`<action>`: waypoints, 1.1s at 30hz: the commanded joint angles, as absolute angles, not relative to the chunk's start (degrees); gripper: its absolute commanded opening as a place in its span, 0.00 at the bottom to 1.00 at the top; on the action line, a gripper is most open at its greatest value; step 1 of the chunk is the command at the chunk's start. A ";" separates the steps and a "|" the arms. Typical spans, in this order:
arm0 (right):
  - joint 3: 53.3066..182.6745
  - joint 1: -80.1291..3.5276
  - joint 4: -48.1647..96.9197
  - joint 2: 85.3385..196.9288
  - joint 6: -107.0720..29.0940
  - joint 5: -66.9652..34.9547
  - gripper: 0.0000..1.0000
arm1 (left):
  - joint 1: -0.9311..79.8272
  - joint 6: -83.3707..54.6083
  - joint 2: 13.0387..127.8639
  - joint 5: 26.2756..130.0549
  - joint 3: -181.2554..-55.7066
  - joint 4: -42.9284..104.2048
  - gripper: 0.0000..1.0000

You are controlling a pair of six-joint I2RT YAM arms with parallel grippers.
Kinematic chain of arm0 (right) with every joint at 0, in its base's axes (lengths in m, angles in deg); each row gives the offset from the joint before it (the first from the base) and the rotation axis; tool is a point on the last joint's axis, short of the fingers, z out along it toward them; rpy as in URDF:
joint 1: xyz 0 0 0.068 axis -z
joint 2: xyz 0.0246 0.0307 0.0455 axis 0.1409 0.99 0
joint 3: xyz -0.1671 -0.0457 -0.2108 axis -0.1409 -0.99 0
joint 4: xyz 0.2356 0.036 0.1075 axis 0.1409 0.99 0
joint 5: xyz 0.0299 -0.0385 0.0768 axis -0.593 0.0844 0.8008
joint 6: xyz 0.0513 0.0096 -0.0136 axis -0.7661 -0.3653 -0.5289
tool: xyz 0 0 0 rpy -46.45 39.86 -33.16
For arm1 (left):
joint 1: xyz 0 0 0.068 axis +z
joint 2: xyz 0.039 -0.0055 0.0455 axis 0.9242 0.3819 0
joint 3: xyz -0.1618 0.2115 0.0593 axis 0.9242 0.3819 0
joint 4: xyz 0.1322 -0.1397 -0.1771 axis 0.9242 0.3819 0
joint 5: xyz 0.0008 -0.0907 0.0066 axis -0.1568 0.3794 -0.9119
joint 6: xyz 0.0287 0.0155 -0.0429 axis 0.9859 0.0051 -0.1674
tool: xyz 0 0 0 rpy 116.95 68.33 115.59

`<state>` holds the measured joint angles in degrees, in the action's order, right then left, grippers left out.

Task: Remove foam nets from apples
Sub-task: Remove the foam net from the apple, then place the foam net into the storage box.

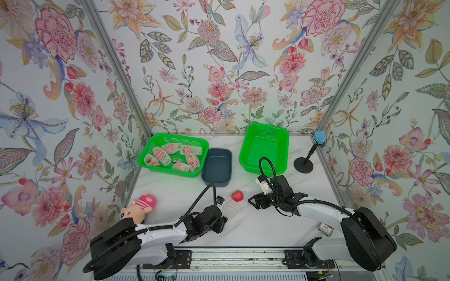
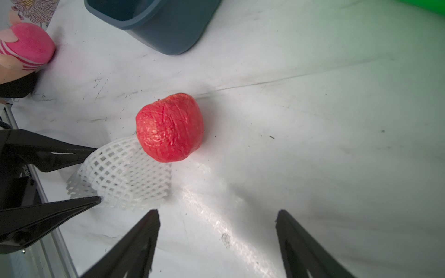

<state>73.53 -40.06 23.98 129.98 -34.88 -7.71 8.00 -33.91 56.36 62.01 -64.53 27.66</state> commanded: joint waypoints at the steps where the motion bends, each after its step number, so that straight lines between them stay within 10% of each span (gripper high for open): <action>1: 74.65 -39.68 25.57 129.09 -33.79 -7.97 0.79 | 7.49 -32.50 57.07 60.44 -65.94 28.09 0.55; 9: 76.61 -39.48 26.47 127.65 -33.55 -7.70 0.79 | 7.46 -31.93 56.60 58.74 -66.95 29.93 0.19; 33: 80.17 -36.83 29.72 120.81 -32.58 -5.16 0.99 | 16.17 -24.99 52.71 47.45 -87.41 47.25 0.09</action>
